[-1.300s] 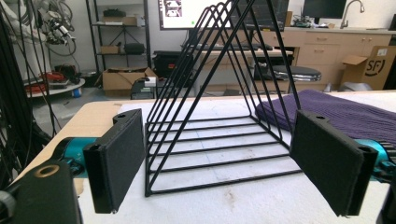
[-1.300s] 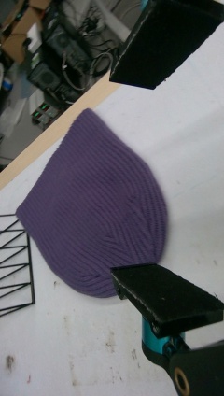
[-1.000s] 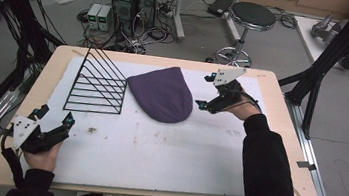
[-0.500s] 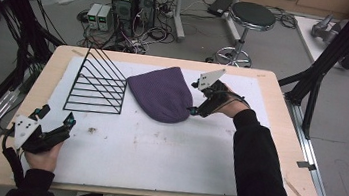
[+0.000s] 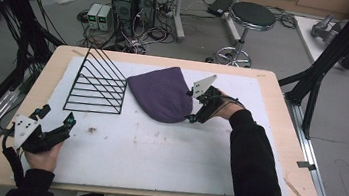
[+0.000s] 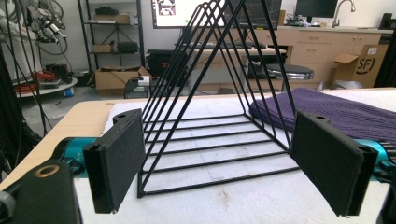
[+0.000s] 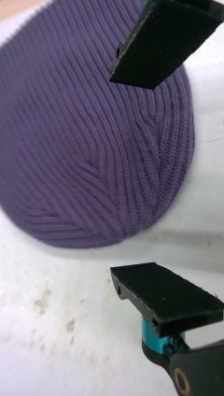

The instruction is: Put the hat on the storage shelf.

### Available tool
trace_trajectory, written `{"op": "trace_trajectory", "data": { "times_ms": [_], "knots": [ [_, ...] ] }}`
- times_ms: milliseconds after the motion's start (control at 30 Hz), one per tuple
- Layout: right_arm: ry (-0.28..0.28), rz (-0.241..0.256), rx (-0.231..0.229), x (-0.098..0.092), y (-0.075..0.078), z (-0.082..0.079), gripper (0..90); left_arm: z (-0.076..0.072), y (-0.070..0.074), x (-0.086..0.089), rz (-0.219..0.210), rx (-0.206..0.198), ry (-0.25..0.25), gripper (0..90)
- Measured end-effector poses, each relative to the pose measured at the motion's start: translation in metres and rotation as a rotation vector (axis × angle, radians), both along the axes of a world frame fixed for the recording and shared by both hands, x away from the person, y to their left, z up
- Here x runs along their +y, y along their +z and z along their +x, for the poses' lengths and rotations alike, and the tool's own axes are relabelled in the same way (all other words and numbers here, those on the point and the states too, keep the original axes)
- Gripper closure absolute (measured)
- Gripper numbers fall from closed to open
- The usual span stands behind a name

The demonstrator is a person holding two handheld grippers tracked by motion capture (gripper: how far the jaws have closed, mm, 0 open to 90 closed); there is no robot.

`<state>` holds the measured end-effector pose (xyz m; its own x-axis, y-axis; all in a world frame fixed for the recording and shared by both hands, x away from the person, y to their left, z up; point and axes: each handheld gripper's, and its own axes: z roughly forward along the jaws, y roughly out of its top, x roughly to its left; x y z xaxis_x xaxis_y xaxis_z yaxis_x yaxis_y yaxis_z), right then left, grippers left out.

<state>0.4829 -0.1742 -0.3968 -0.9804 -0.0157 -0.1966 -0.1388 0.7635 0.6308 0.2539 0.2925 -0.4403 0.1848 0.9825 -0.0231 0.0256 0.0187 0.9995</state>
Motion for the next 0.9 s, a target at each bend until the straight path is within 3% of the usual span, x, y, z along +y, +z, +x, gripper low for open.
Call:
{"op": "trace_trajectory", "data": {
  "times_ms": [133, 267, 533, 900],
  "knots": [
    [0.037, 0.021, 0.041, 0.003, -0.011, 0.005, 6.2, 0.0, 0.0, 0.0, -0.001, 0.002, 0.001, 18.4],
    [0.041, -0.03, 0.027, 0.006, -0.02, 0.01, 6.3, -0.001, 0.0, 0.001, -0.003, 0.004, 0.006, 18.5],
    [0.044, -0.057, 0.012, 0.007, -0.028, 0.014, 6.3, -0.004, 0.0, 0.003, -0.015, 0.002, 0.015, 18.5],
    [0.038, -0.047, 0.033, 0.013, -0.039, 0.02, 6.3, -0.005, 0.0, 0.005, -0.024, 0.002, 0.02, 18.5]
  ]
}}
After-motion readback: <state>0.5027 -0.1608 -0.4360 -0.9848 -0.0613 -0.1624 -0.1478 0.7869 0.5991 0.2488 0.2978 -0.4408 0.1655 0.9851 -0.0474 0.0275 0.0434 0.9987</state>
